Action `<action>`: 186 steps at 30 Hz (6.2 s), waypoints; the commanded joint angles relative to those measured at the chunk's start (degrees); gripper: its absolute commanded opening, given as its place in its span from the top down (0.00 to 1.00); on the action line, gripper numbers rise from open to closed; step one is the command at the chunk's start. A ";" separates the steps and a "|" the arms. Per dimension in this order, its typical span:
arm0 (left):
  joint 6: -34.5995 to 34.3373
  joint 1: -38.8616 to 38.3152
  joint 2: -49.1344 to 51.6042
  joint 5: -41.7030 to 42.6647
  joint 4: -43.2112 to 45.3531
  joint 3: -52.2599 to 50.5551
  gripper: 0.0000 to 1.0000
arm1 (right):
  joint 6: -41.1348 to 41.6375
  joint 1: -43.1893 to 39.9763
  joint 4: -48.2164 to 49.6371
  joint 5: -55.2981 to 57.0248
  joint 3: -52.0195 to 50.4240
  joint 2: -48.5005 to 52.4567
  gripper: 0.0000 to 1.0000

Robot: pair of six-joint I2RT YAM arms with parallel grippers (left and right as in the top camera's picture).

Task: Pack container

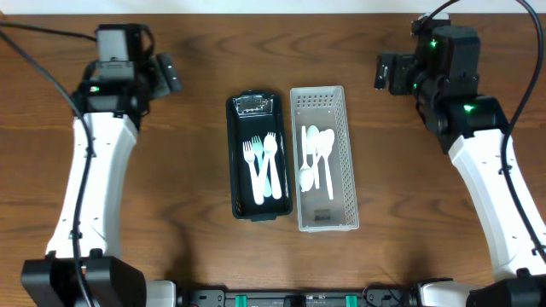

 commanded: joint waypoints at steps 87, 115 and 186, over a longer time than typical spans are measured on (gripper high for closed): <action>-1.27 -7.58 -67.23 -1.20 -5.01 -37.29 0.02 | 0.66 -1.55 18.32 1.33 -70.77 -84.87 0.01; -1.27 -7.58 -67.23 -1.20 -5.01 -37.29 0.02 | -10.38 -1.57 22.36 -4.83 -75.10 -84.83 0.01; 17.40 -1.14 -89.46 9.42 34.51 -82.49 0.02 | -10.38 -1.57 22.36 -4.83 -75.10 -84.83 0.01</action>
